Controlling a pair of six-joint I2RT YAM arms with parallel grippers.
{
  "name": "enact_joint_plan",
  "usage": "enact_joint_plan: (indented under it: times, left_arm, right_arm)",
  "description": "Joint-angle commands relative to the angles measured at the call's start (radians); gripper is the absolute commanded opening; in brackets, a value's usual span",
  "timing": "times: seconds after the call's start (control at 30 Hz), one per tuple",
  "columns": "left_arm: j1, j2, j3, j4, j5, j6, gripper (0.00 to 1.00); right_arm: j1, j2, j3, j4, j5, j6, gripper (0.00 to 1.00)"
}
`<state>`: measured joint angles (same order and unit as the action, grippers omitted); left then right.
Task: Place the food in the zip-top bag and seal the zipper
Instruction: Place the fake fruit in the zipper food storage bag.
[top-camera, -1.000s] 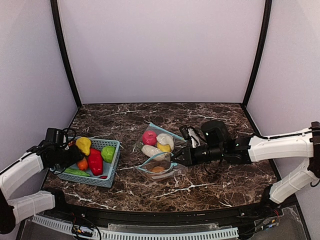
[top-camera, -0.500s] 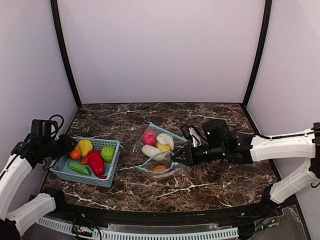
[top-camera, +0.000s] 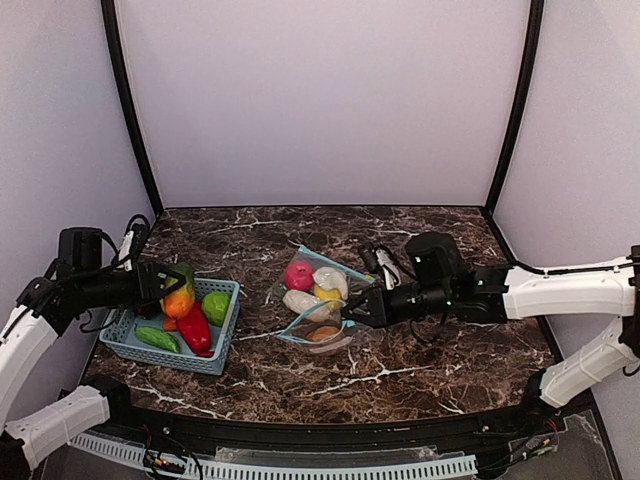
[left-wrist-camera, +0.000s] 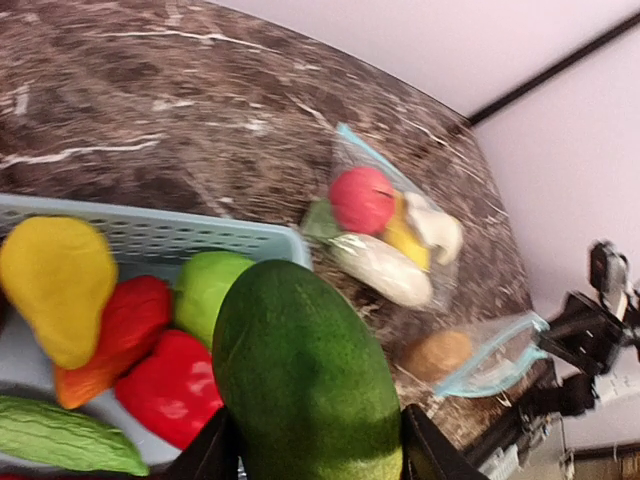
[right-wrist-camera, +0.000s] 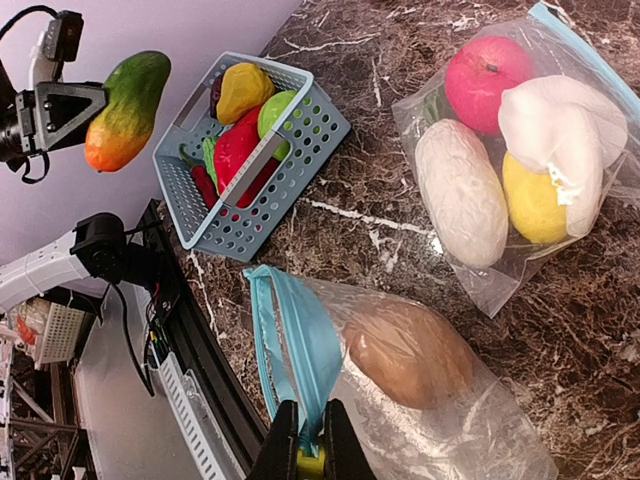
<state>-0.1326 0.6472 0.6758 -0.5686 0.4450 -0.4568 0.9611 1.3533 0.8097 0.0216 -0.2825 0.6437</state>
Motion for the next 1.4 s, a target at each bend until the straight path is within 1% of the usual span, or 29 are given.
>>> enact_joint_plan:
  times: [0.0, 0.03, 0.07, 0.1, 0.3, 0.4, 0.53, 0.77, 0.9, 1.23, 1.37]
  left_arm:
    - [-0.145, 0.032, 0.068, 0.105, 0.196, 0.028, 0.37]
    - [-0.211, 0.056, 0.074, 0.122, 0.196, 0.027, 0.37]
    - [-0.245, 0.07, 0.084, 0.132, 0.196, 0.025, 0.37]
    - [-0.305, 0.104, 0.092, 0.147, 0.196, 0.025, 0.37]
    - [-0.542, 0.308, 0.197, 0.178, 0.214, 0.076, 0.37]
    - [-0.615, 0.443, 0.255, 0.179, 0.246, 0.107, 0.37]
    - [-0.689, 0.572, 0.32, 0.18, 0.278, 0.148, 0.36]
    - [-0.73, 0.727, 0.392, 0.187, 0.294, 0.189, 0.36]
    - [-0.74, 0.772, 0.407, 0.176, 0.3, 0.207, 0.36]
    - [-0.74, 0.864, 0.446, 0.127, 0.249, 0.277, 0.35]
    - [-0.74, 0.899, 0.463, 0.134, 0.236, 0.307, 0.37]
  right_arm:
    - [-0.005, -0.016, 0.033, -0.006, -0.046, -0.041, 0.0]
    - [-0.005, -0.014, 0.035, -0.005, -0.058, -0.047, 0.0]
    - [-0.006, -0.013, 0.038, -0.006, -0.067, -0.049, 0.0]
    - [-0.006, -0.01, 0.041, -0.006, -0.075, -0.051, 0.0]
    - [-0.006, 0.017, 0.049, -0.006, -0.104, -0.051, 0.0]
    - [-0.006, 0.035, 0.044, 0.011, -0.121, -0.044, 0.0]
    - [-0.007, 0.038, 0.027, 0.046, -0.145, -0.031, 0.0]
    - [-0.007, 0.047, 0.013, 0.08, -0.194, -0.021, 0.0]
    - [-0.01, 0.058, 0.011, 0.084, -0.217, -0.024, 0.0]
    - [-0.015, 0.086, -0.001, 0.137, -0.322, -0.019, 0.0]
    - [-0.015, 0.095, -0.011, 0.153, -0.351, -0.018, 0.0]
